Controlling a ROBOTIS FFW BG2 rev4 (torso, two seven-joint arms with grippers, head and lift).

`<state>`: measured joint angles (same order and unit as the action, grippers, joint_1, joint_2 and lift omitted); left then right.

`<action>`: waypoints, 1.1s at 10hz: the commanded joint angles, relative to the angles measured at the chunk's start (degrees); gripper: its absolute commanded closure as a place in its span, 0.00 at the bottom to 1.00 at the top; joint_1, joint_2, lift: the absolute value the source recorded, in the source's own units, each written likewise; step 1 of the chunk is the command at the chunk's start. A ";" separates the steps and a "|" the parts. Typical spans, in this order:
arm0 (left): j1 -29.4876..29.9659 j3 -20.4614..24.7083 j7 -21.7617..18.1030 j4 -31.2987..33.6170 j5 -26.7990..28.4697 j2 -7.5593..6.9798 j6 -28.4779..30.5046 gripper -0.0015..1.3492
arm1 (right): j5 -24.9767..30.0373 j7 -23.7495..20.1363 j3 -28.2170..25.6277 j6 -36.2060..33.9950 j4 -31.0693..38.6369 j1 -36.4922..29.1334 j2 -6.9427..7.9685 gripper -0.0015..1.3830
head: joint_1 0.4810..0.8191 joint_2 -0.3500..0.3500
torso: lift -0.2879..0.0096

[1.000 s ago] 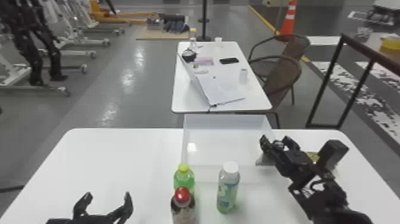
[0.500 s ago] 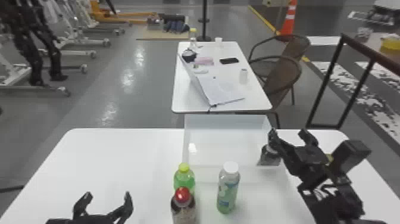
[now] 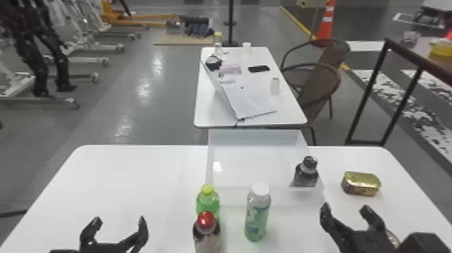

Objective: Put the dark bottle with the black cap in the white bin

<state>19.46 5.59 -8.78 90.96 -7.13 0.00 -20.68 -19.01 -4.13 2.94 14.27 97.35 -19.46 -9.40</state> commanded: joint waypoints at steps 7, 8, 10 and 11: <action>0.06 -0.23 -0.01 0.27 0.80 0.15 -0.33 0.13 | 3.54 1.75 0.05 2.60 0.65 -4.27 0.43 0.18 | 0.20 0.50 | 0.63; 0.06 -0.23 0.08 0.27 0.80 0.15 -0.33 0.13 | 3.72 1.75 0.05 2.60 0.56 -4.19 0.43 0.18 | 0.20 0.50 | 0.63; 0.06 -0.32 -0.01 0.27 0.80 0.15 -0.15 0.12 | 3.89 1.75 0.05 2.60 0.48 -4.01 0.43 0.18 | 0.20 0.50 | 0.63; -0.03 -0.32 -0.01 0.27 0.80 0.15 -0.15 0.12 | 3.89 1.75 0.05 2.51 0.48 -4.01 0.43 0.18 | 0.20 0.50 | 0.63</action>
<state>19.44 5.27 -8.79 91.22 -6.32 0.00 -20.83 -15.11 -2.37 2.99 16.85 97.87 -23.47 -8.96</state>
